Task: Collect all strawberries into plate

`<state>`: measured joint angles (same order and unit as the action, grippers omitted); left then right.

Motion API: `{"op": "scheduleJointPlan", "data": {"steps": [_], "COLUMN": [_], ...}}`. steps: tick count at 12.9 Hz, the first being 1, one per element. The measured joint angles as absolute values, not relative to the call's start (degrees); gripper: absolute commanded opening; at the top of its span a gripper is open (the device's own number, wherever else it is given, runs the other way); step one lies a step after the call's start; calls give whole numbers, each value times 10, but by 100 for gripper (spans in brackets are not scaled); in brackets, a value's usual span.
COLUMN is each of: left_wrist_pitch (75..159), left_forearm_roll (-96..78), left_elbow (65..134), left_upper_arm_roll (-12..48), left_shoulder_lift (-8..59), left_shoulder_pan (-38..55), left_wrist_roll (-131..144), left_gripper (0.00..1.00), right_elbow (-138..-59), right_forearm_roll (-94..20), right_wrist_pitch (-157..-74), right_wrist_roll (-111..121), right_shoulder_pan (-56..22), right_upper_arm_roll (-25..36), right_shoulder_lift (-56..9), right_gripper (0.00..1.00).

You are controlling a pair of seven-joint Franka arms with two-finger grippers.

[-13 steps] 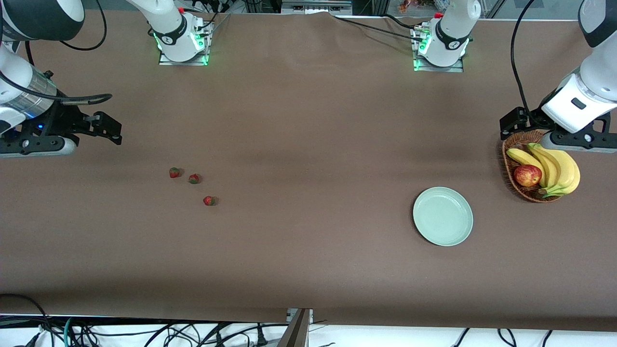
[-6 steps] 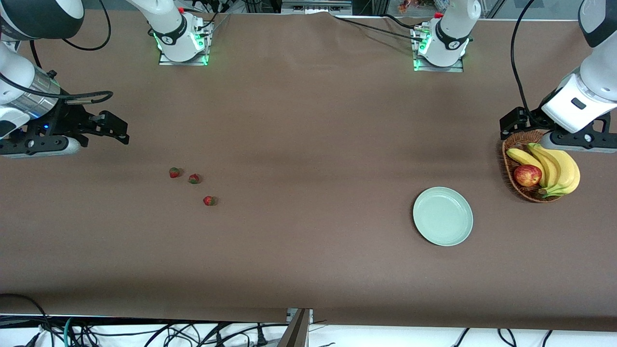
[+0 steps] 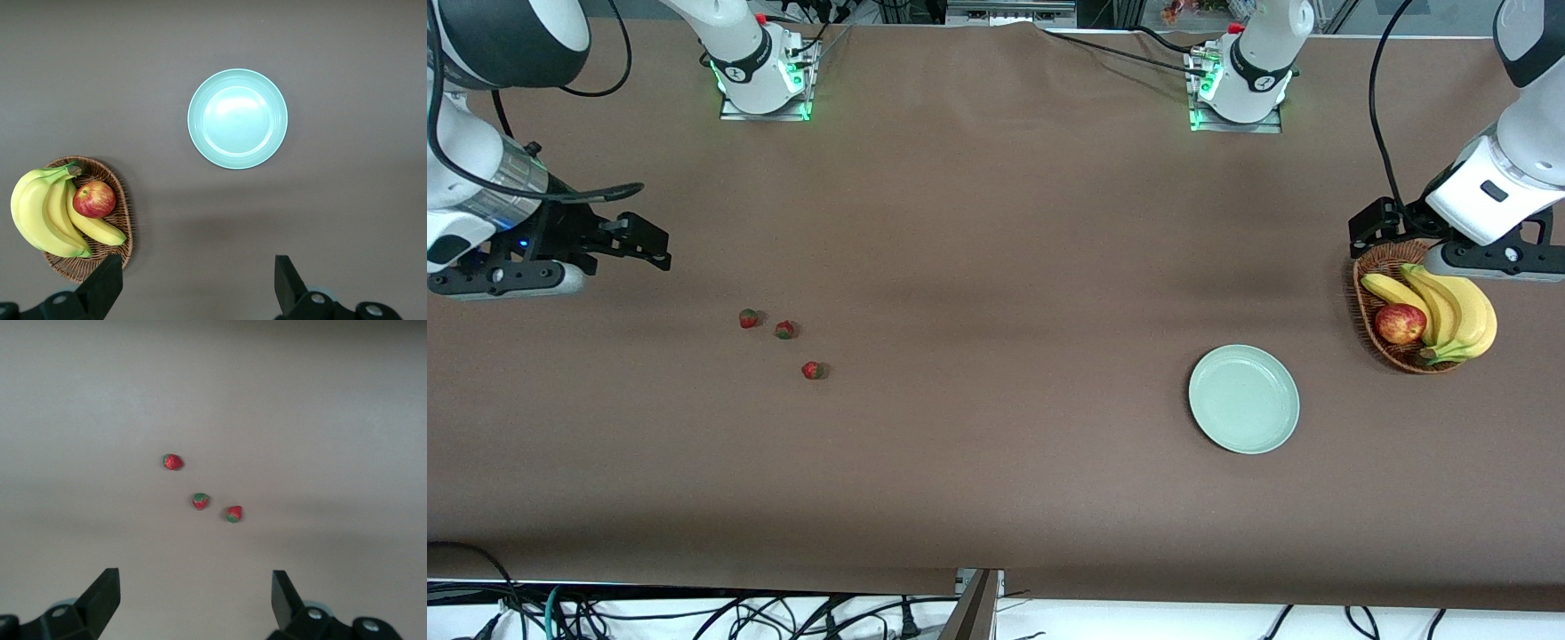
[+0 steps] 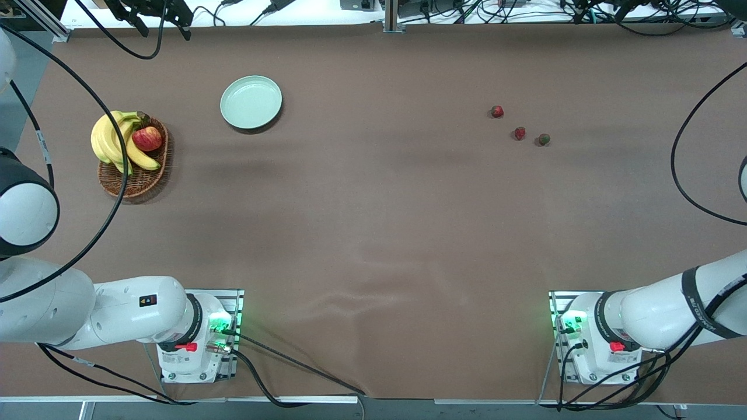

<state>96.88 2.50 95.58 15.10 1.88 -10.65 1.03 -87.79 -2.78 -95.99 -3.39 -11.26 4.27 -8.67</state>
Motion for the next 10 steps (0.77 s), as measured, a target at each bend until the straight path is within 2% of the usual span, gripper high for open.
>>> {"op": "scheduleJointPlan", "data": {"steps": [10], "left_wrist_pitch": [969], "left_forearm_roll": [25], "left_elbow": [956], "left_upper_arm_roll": [154], "left_shoulder_lift": [19], "left_shoulder_pan": [-105], "left_wrist_roll": [10], "left_gripper": [100], "right_elbow": [-878], "right_forearm_roll": [-23], "right_wrist_pitch": [-958], "right_wrist_roll": [-34], "right_shoulder_pan": [-114], "right_upper_arm_roll": [42], "right_shoulder_lift": [-92], "right_gripper": [100]}}
